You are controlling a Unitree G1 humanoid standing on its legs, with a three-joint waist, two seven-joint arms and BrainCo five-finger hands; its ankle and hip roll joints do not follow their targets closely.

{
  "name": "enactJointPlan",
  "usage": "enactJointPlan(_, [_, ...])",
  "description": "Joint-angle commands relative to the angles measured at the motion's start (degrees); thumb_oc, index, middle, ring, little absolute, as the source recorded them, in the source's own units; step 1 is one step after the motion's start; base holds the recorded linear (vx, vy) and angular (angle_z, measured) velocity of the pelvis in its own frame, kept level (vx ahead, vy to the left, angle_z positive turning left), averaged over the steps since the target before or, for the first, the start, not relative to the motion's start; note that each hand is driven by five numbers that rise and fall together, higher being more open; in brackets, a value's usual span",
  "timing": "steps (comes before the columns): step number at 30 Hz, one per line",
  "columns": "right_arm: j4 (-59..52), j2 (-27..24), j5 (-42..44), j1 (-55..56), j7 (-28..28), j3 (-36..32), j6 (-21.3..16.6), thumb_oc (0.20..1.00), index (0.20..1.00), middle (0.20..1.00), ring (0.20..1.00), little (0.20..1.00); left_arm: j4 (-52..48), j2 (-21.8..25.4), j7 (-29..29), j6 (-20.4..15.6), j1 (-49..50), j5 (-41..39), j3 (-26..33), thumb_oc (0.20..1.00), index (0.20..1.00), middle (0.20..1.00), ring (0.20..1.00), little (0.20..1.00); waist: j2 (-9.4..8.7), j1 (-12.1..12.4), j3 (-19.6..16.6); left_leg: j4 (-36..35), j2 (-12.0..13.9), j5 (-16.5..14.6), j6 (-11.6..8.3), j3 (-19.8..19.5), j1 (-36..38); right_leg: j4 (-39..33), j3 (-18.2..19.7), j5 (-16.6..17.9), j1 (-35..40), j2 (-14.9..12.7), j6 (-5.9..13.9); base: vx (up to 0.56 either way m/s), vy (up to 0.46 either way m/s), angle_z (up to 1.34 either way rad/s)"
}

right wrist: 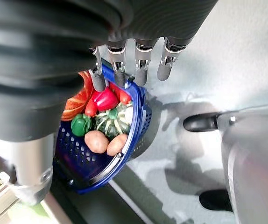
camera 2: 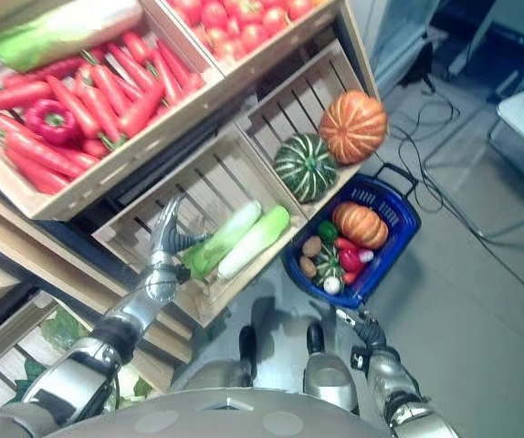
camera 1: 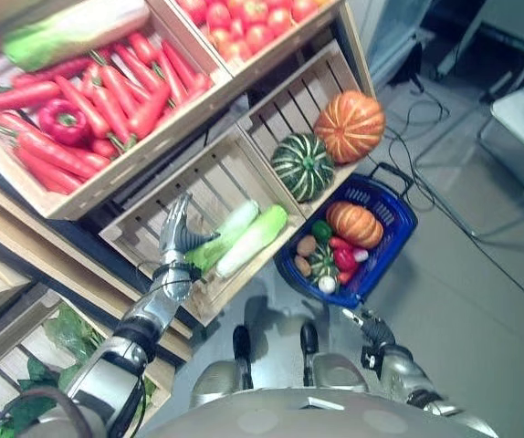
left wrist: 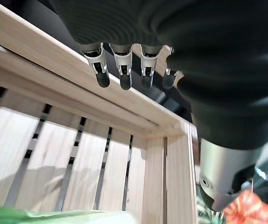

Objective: Pick up fruits and vegetables into the basket

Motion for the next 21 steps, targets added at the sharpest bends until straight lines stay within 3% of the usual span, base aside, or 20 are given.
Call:
enactJointPlan(1, [-3.86,-0.94,3.07,-1.46,-1.1,1.64,-3.33,1.0,1.0,1.0,1.0,1.0,3.31,1.89,5.09,1.75,-6.47,3.88,-0.17,1.0,1.0,1.0,1.0,1.0,-1.79,-1.39,4.13,10.48,-1.99,-4.8,1.23,-0.09,-6.22,10.98,0.44,-3.39,-5.9,1.21,-0.38,-0.16,0.009,0.01])
enactJointPlan(5, [-4.71,-2.37,4.81,-3.75,-0.73,2.37,-4.13,1.0,1.0,1.0,1.0,1.0,7.85,3.97,6.86,2.91,-12.0,1.76,-1.98,1.0,1.0,1.0,1.0,1.0,-2.59,-2.14,7.33,17.27,-1.78,-5.41,0.22,0.57,-13.13,15.53,0.45,-4.27,-11.08,1.29,-1.1,-0.19,0.007,-0.03])
enactJointPlan(7, [-5.01,-2.94,10.37,-5.75,0.59,2.56,-5.0,1.0,1.0,1.0,1.0,1.0,11.36,5.48,8.06,4.65,-16.82,-0.88,-2.2,1.0,1.0,1.0,1.0,1.0,-3.53,-2.69,9.87,22.7,-1.62,-6.71,-0.02,0.21,-18.83,20.39,0.6,-5.63,-16.1,1.32,-1.61,-0.19,0.013,0.0])
enactJointPlan(11, [-5.98,-2.78,12.7,-8.7,1.4,2.39,-7.17,1.0,1.0,1.0,1.0,1.0,14.88,6.4,9.51,6.93,-21.93,0.43,-2.92,1.0,1.0,1.0,1.0,1.0,-4.45,-3.01,12.58,28.06,-1.72,-8.14,-0.22,0.83,-25.57,25.95,0.53,-6.92,-22.37,1.4,-1.77,-0.13,0.018,-0.05])
enactJointPlan(17, [-8.25,-3.43,12.16,-12.71,-0.92,3.65,-6.54,1.0,1.0,1.0,1.0,1.0,16.08,8.76,12.11,11.11,-28.43,-0.03,-4.46,1.0,1.0,1.0,1.0,1.0,-4.78,-3.58,14.18,34.77,-0.54,-10.12,-0.27,3.31,-34.42,33.53,-0.3,-8.49,-31.42,1.25,-1.81,-0.1,0.016,-0.04])
enactJointPlan(21, [-8.65,-4.09,11.98,-12.9,-0.69,3.29,-6.32,1.0,1.0,1.0,1.0,1.0,16.05,9.89,16.18,11.78,-31.2,-0.88,-3.41,1.0,1.0,1.0,1.0,1.0,-4.85,-3.86,14.18,38.99,-0.41,-11.2,-0.15,2.85,-39.3,37.41,-0.28,-9.02,-36.27,1.64,-1.84,-0.04,-0.005,0.0])
